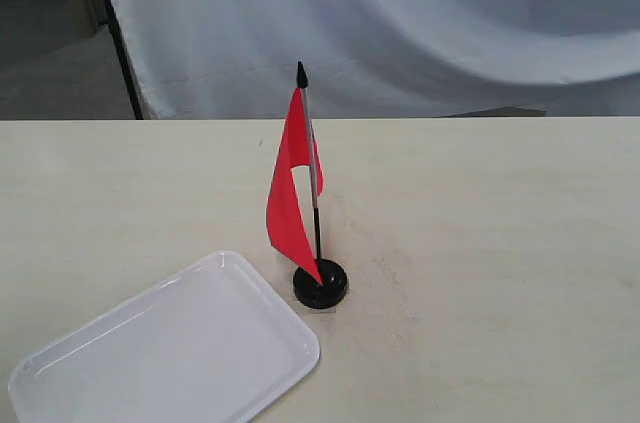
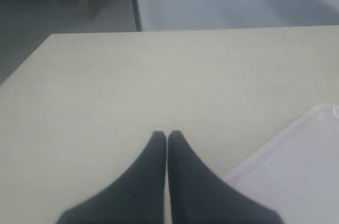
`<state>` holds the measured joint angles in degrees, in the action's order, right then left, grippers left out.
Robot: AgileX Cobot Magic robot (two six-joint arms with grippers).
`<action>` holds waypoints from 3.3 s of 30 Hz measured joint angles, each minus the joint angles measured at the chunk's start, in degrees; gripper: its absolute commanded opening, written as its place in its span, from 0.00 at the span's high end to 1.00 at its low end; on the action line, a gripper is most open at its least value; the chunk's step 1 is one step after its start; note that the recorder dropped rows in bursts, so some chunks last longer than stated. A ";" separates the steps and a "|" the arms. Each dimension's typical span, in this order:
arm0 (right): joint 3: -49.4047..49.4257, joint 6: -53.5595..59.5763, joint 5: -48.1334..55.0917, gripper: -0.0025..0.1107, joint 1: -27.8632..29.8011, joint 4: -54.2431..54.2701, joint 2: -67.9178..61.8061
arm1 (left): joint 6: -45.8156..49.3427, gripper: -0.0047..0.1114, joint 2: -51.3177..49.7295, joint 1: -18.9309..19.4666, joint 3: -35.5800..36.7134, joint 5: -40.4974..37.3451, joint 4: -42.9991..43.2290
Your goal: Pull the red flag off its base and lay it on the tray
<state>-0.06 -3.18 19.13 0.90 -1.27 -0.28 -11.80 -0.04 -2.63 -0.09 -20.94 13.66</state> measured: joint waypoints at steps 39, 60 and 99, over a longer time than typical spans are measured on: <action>0.00 -31.23 -55.65 0.98 0.00 1.69 -5.30 | 0.00 0.95 0.00 0.00 0.00 0.00 0.22; -21.29 -29.43 -87.37 0.75 0.00 -36.59 -93.39 | 0.00 0.95 0.00 0.00 0.00 0.00 0.22; -44.27 -3.20 -78.58 0.99 -25.18 -29.17 -114.68 | 0.00 0.95 0.00 0.00 0.00 0.00 0.44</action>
<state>-44.33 -6.38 -59.45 -24.29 -30.44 -114.96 -11.80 -0.04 -2.63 -0.09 -20.94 14.10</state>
